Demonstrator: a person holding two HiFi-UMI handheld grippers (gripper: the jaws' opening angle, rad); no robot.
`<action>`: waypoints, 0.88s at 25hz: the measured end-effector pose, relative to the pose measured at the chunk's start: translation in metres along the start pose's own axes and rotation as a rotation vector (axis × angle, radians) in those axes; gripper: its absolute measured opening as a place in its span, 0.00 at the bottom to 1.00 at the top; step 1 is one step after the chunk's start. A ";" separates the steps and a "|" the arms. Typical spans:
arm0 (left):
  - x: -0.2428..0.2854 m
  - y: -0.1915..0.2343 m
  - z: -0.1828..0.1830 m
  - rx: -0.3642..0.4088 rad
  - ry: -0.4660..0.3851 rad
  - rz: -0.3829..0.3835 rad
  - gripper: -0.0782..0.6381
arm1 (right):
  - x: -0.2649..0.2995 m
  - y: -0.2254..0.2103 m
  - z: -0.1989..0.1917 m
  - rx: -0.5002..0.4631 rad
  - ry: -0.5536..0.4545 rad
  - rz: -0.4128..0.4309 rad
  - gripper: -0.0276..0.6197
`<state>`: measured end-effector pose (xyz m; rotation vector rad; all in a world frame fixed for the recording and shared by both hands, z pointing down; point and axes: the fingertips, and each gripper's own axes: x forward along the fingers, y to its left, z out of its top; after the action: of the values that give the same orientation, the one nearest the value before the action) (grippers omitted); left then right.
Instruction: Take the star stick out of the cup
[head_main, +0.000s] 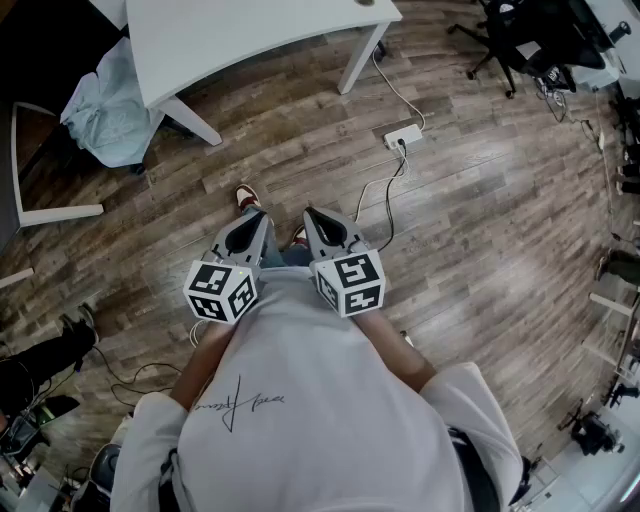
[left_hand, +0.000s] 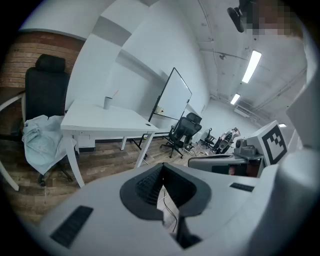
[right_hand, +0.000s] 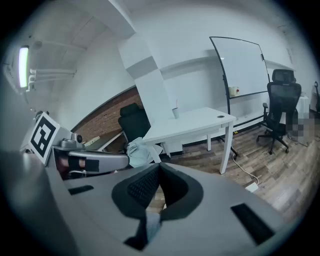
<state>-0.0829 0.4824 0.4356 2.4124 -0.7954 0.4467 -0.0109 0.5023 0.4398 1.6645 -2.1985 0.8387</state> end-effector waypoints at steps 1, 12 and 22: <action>0.001 0.000 0.000 0.003 0.000 0.000 0.12 | 0.001 -0.001 0.001 -0.001 -0.002 0.000 0.06; 0.008 0.012 0.015 0.021 -0.020 0.007 0.12 | 0.015 -0.004 0.012 -0.009 -0.016 -0.006 0.06; 0.024 0.039 0.053 0.125 -0.028 0.005 0.12 | 0.056 -0.006 0.044 -0.004 -0.028 0.004 0.06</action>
<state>-0.0818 0.4143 0.4201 2.5373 -0.8074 0.4791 -0.0166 0.4312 0.4362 1.6803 -2.2209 0.8161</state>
